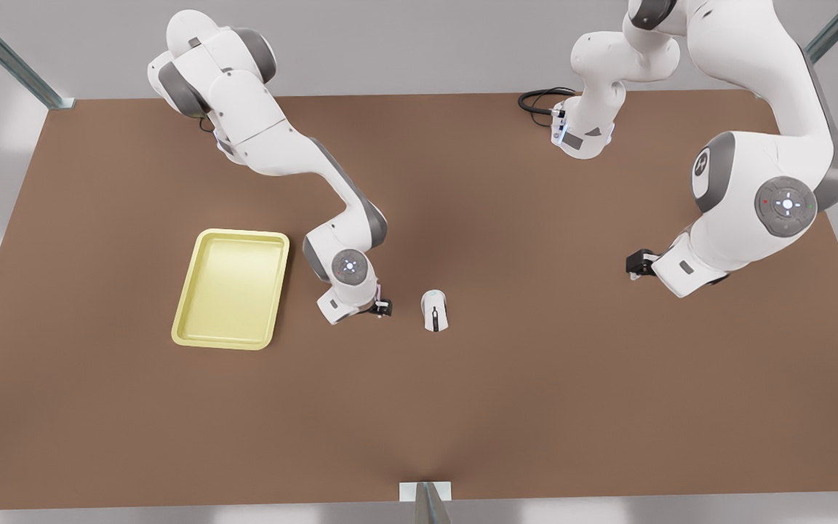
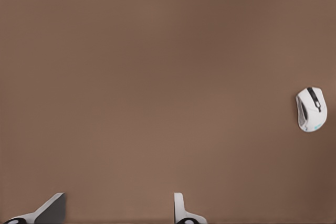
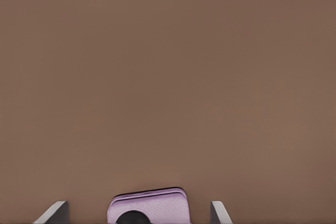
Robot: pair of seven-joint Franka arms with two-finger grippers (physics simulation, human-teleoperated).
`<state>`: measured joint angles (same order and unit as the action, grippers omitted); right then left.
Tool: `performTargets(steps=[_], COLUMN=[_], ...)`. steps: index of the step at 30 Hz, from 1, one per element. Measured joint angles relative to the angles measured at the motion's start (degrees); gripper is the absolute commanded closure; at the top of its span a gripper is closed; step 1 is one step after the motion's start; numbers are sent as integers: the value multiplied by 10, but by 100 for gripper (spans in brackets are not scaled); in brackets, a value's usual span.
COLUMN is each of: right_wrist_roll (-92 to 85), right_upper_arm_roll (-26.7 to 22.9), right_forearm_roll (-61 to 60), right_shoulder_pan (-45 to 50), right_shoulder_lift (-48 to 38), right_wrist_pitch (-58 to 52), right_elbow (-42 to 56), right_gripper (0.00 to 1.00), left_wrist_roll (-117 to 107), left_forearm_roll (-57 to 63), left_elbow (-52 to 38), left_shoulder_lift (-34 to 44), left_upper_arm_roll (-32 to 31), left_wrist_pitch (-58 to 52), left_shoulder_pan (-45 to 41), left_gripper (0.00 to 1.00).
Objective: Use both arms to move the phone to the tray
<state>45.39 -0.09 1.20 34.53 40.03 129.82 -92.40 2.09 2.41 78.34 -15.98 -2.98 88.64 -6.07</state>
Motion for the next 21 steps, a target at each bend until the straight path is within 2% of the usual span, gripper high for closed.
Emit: performTargets(steps=[7,21], right_wrist_roll=[-3,-11], right_upper_arm_roll=[2,18], right_forearm_roll=[9,12], right_shoulder_pan=[5,5], right_shoulder_lift=[-2,9], right_wrist_pitch=[23,66], right_elbow=[-51,-65], right_gripper=[0,0], left_wrist_roll=[17,35], left_forearm_roll=[0,0], left_elbow=[0,0], left_shoulder_lift=[-1,-7], left_upper_arm_roll=[0,0], left_wrist_pitch=[-1,-2], left_shoulder_pan=[0,-3], left_gripper=[0,0])
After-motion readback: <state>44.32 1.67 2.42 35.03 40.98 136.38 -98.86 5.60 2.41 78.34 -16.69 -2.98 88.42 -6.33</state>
